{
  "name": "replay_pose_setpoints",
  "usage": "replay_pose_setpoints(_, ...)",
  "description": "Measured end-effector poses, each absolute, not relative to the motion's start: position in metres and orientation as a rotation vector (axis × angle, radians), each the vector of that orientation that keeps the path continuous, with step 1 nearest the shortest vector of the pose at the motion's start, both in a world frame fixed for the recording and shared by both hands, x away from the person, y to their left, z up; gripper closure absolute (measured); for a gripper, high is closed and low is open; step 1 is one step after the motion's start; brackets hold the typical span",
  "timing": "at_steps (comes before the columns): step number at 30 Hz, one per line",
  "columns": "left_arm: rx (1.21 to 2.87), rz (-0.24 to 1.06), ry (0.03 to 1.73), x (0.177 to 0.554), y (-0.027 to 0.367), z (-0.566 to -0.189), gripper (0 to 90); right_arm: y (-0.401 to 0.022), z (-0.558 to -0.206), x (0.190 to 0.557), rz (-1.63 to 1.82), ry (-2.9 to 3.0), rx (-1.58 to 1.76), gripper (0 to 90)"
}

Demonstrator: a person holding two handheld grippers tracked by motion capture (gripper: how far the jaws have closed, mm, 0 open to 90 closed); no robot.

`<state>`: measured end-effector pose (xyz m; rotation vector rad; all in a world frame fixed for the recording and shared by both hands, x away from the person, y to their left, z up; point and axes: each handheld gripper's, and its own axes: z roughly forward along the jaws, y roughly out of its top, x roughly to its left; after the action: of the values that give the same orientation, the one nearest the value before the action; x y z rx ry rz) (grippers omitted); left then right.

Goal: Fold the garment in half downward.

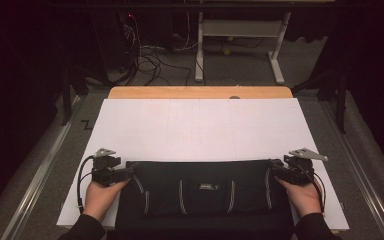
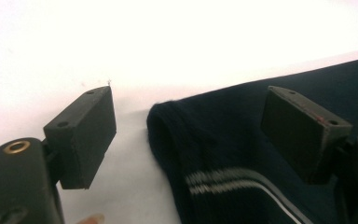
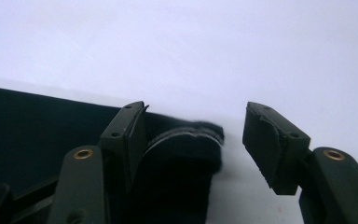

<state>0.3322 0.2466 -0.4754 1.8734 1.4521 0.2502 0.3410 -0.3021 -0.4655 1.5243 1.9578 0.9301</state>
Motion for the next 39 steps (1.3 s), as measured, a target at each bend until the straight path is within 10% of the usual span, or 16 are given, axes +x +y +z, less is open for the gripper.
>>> replay_pose_setpoints(11,1.961,0.283,1.339,0.317,0.229,-0.481,67.5,-0.296,-0.471,0.33,1.042,2.113,1.511,76.0)
replay_pose_setpoints(22,1.839,0.43,1.22,0.308,0.231,-0.46,72.7,-0.29,-0.454,0.318,1.026,1.995,1.328,78.4)
replay_pose_setpoints(39,1.841,0.461,1.313,0.393,0.226,-0.449,72.7,-0.281,-0.438,0.386,0.922,1.944,1.242,78.6)
